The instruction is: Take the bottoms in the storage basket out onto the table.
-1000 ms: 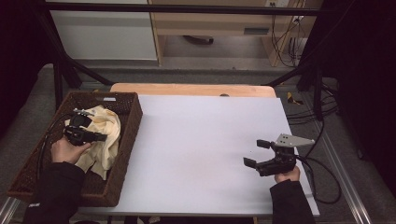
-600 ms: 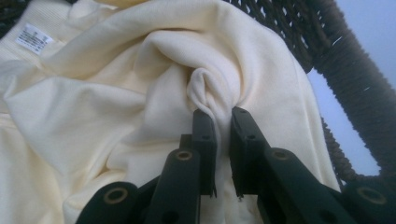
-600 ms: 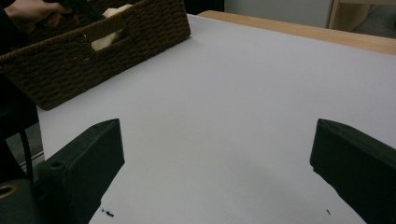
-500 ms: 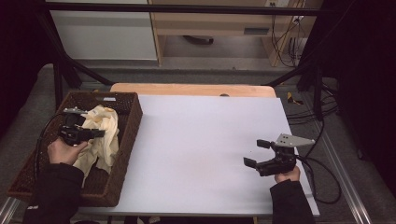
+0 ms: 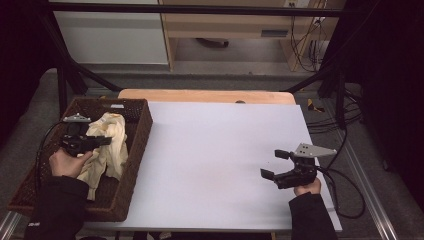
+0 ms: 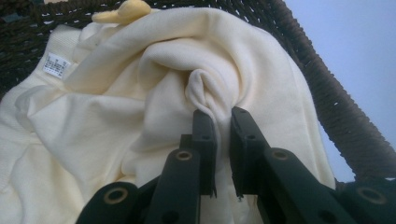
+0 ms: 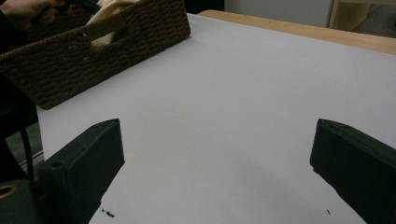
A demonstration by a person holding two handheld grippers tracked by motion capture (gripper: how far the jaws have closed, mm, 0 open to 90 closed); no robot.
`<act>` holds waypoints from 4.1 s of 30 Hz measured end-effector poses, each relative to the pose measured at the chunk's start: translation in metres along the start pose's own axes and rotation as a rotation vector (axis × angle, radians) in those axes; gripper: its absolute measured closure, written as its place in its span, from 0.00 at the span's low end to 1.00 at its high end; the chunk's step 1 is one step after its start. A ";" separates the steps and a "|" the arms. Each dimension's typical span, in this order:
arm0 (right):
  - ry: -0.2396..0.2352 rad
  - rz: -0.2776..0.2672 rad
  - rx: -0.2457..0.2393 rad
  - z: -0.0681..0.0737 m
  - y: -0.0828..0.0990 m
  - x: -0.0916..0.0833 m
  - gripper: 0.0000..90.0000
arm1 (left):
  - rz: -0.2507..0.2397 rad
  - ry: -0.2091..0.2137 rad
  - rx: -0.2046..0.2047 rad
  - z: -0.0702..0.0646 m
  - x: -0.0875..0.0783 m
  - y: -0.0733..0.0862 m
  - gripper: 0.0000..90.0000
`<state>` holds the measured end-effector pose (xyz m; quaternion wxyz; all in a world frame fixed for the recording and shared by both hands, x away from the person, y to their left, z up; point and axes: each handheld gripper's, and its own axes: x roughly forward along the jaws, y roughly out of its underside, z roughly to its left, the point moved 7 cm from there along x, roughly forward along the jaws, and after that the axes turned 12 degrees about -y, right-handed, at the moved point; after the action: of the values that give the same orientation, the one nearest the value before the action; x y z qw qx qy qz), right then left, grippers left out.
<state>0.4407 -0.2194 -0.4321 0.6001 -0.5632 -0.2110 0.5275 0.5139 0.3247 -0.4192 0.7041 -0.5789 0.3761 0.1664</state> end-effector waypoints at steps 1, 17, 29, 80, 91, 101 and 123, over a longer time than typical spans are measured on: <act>0.001 0.000 0.000 0.000 0.000 0.000 0.04 | -0.005 0.004 -0.002 0.000 -0.001 0.000 0.91; 0.003 0.005 0.001 0.000 0.000 0.000 0.04 | -0.096 0.023 -0.041 0.000 -0.012 -0.007 0.91; 0.003 0.006 0.001 -0.001 0.001 0.001 0.04 | -0.132 0.031 -0.035 0.000 -0.017 -0.010 0.91; 0.005 0.008 0.002 -0.001 0.001 0.001 0.04 | -0.226 0.063 -0.021 -0.003 -0.039 -0.030 0.91; 0.006 0.007 0.002 -0.001 0.001 0.001 0.04 | -0.247 0.072 -0.011 -0.006 -0.049 -0.034 0.91; 0.006 0.005 0.003 -0.001 0.001 0.000 0.04 | -0.269 0.080 0.005 -0.009 -0.061 -0.039 0.91; 0.005 0.006 0.003 -0.001 0.001 0.000 0.04 | -0.297 0.084 0.018 -0.011 -0.081 -0.043 0.91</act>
<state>0.4416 -0.2197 -0.4331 0.5999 -0.5641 -0.2071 0.5283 0.4860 0.3188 -0.3313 0.7096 -0.6285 0.3169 0.0327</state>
